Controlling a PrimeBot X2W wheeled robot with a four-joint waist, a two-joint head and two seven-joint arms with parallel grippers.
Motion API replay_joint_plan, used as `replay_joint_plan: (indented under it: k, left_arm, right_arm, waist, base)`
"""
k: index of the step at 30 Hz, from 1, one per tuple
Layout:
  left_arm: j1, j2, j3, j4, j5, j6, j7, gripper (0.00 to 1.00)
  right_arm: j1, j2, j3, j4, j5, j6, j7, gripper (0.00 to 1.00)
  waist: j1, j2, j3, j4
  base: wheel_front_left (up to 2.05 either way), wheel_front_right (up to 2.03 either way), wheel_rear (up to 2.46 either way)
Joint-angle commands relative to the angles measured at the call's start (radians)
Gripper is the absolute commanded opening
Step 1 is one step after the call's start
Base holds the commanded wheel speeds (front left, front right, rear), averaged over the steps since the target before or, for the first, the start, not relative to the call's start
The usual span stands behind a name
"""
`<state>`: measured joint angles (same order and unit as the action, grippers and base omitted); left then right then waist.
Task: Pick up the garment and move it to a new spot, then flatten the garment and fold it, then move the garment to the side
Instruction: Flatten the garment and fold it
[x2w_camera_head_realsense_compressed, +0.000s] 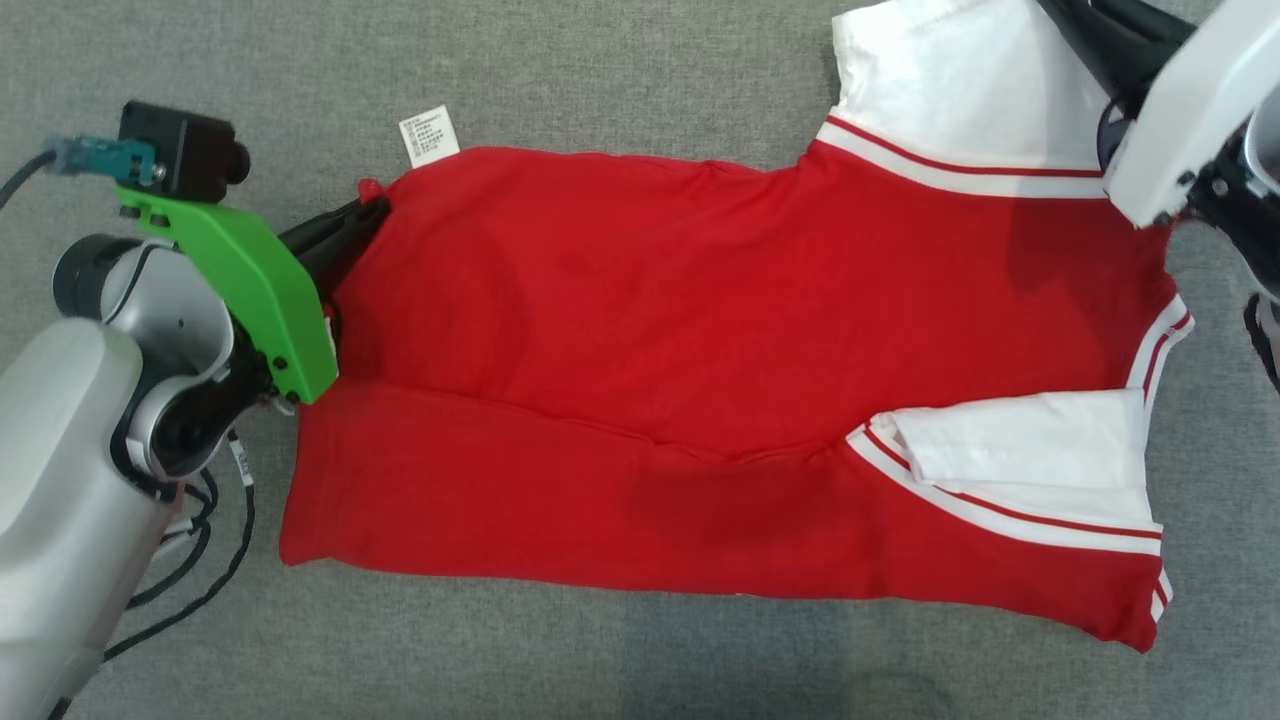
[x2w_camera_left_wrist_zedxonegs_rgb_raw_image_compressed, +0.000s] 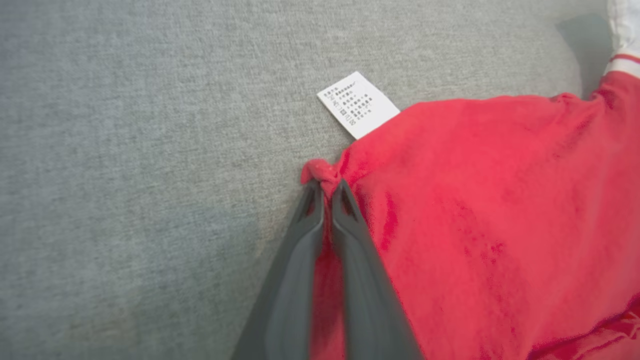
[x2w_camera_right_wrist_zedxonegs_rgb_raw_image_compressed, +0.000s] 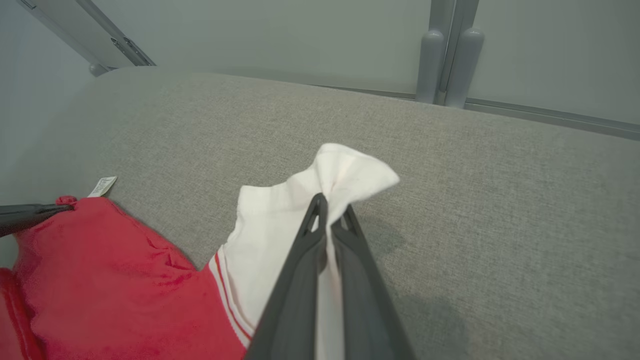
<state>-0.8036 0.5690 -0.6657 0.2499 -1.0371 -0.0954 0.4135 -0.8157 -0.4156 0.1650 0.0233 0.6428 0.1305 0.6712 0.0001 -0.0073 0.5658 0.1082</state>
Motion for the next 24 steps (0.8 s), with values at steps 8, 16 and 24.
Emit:
replay_joint_plan:
  k: [8, 16, 24]
  left_arm:
    - [0.177, 0.085, 0.036, -0.116, 0.059, 0.063, -0.155, 0.00]
    - [0.390, 0.136, 0.079, -0.201, 0.050, 0.118, -0.310, 0.00]
    - [0.532, 0.142, 0.138, -0.272, 0.051, 0.187, -0.460, 0.00]
  right_arm:
    - [0.303, -0.036, -0.070, -0.237, 0.065, 0.000, -0.088, 0.00]
    - [0.659, 0.024, -0.082, -0.399, 0.092, 0.000, -0.172, 0.00]
    - [0.773, 0.057, -0.036, -0.368, 0.077, 0.000, -0.235, 0.00]
  waist:
    - [-0.0001, 0.0073, -0.103, -0.061]
    - [-0.0001, 0.0073, -0.190, -0.136]
    - [-0.0001, 0.0073, -0.208, -0.176]
  base:
    - [0.00, 0.00, 0.00]
    - [0.00, 0.00, 0.00]
    - [0.00, 0.00, 0.00]
